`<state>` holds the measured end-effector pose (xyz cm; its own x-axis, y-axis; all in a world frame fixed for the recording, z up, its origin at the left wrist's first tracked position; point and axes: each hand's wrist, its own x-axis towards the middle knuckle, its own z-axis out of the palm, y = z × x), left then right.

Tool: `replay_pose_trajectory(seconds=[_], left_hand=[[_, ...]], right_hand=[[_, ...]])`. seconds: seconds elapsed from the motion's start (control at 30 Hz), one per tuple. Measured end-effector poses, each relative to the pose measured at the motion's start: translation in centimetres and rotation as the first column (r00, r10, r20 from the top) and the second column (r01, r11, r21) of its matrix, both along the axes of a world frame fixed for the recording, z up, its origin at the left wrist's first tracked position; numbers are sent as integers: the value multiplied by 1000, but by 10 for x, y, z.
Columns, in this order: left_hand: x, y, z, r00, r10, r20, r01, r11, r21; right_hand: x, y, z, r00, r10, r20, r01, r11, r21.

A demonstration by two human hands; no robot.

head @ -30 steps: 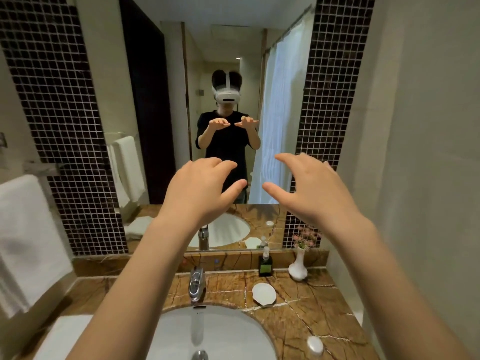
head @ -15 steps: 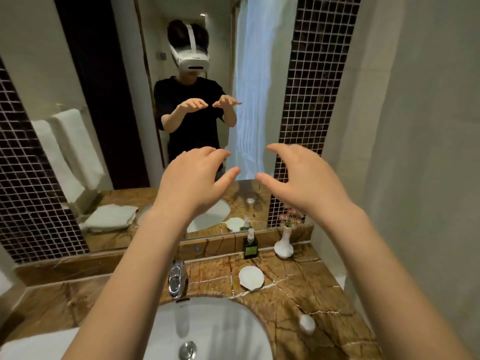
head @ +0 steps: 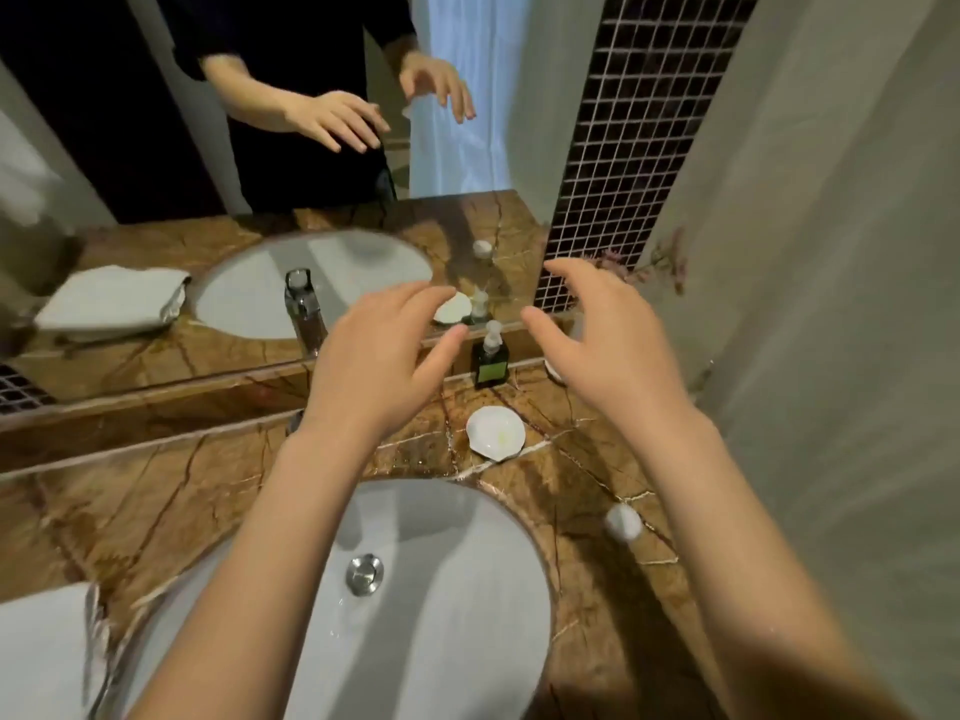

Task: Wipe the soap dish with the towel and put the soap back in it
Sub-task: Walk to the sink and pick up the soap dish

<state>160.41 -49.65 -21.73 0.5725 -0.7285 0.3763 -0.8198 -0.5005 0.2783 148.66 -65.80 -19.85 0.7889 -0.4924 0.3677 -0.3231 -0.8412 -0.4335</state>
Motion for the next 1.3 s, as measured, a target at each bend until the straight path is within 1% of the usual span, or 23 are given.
replay_pose_trajectory(seconds=[0.2, 0.3, 0.4, 0.53, 0.6, 0.63, 0.7, 0.77, 0.83, 0.87, 0.97, 1.07, 1.3], left_hand=[[0, -14, -108, 982, 18, -190, -5, 998, 68], [-1, -23, -147, 971, 26, -237, 7, 990, 140], [-1, -34, -170, 965, 34, -260, 6, 988, 152], [-1, -46, -185, 963, 50, -264, -13, 990, 137], [-3, -47, -192, 961, 63, -269, -29, 991, 130], [-5, -46, -195, 958, 67, -280, -34, 992, 122], [-9, -43, -201, 950, 69, -306, -40, 994, 99], [-12, -39, -206, 945, 79, -318, -51, 994, 95], [-13, -34, -210, 941, 89, -325, -62, 994, 91], [-13, -31, -211, 941, 94, -326, -68, 994, 90], [-13, -24, -214, 938, 115, -326, -88, 991, 96], [-13, -19, -216, 932, 135, -336, -115, 990, 79], [-17, -6, -215, 925, 174, -339, -163, 985, 59]], right_hand=[[4, -19, -123, 988, -21, -153, 46, 986, 160], [3, -27, -172, 968, -20, -251, 79, 971, 225], [4, -33, -203, 949, -16, -314, 102, 961, 259], [10, -41, -222, 954, -19, -298, 105, 955, 277], [13, -43, -231, 956, -74, -285, 163, 940, 300], [16, -43, -237, 947, -133, -291, 229, 917, 326], [23, -44, -252, 901, -235, -365, 380, 833, 402], [31, -45, -266, 872, -221, -438, 440, 747, 499], [38, -43, -275, 882, -190, -432, 438, 669, 600], [41, -42, -278, 889, -188, -418, 432, 650, 625], [47, -40, -285, 914, -178, -365, 388, 645, 658], [50, -40, -288, 926, -181, -332, 372, 588, 718], [52, -36, -290, 933, -111, -343, 338, 597, 727]])
